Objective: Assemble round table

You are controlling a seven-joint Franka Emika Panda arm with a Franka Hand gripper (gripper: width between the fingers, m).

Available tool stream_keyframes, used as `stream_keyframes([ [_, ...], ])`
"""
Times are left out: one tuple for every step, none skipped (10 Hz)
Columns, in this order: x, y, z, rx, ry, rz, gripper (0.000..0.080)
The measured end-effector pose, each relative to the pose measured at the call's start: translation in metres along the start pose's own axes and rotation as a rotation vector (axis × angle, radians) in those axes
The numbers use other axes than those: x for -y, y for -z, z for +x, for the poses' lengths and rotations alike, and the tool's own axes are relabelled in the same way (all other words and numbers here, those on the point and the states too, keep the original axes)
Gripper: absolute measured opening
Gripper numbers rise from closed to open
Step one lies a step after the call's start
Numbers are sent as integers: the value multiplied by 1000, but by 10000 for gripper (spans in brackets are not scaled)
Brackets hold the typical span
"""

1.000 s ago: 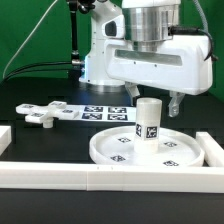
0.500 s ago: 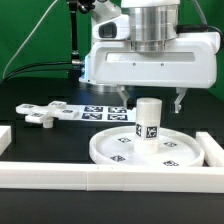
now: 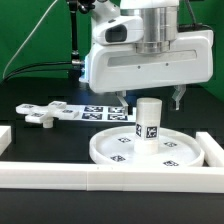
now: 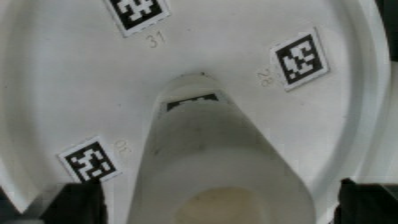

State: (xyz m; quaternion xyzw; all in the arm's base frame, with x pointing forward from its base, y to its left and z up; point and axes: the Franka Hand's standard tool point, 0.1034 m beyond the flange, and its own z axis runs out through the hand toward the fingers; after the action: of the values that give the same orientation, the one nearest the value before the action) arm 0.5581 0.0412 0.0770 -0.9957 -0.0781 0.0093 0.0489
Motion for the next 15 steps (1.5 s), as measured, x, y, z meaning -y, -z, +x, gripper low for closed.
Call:
stream_keyframes([
  [0, 0, 0, 0, 70, 0, 648],
  [0, 0, 0, 3, 176, -13, 648],
  [2, 0, 1, 12, 319, -35, 648],
  [5, -1, -1, 27, 434, -35, 648],
  [7, -2, -1, 31, 520, -38, 648],
  [9, -2, -1, 36, 620, -41, 648],
  [7, -2, -1, 37, 668, -40, 648],
  [5, -2, -2, 40, 743, -41, 648],
  [5, -2, -1, 43, 830, -50, 648],
  [5, -1, 2, 41, 931, -66, 648],
  [8, -1, 3, 51, 1022, -79, 648],
  [7, -1, 3, 63, 1134, -86, 648],
  [6, -2, 3, 75, 1237, -89, 648],
  [6, -2, 3, 84, 1300, -89, 648],
  [6, -3, 2, 92, 1347, -93, 648],
])
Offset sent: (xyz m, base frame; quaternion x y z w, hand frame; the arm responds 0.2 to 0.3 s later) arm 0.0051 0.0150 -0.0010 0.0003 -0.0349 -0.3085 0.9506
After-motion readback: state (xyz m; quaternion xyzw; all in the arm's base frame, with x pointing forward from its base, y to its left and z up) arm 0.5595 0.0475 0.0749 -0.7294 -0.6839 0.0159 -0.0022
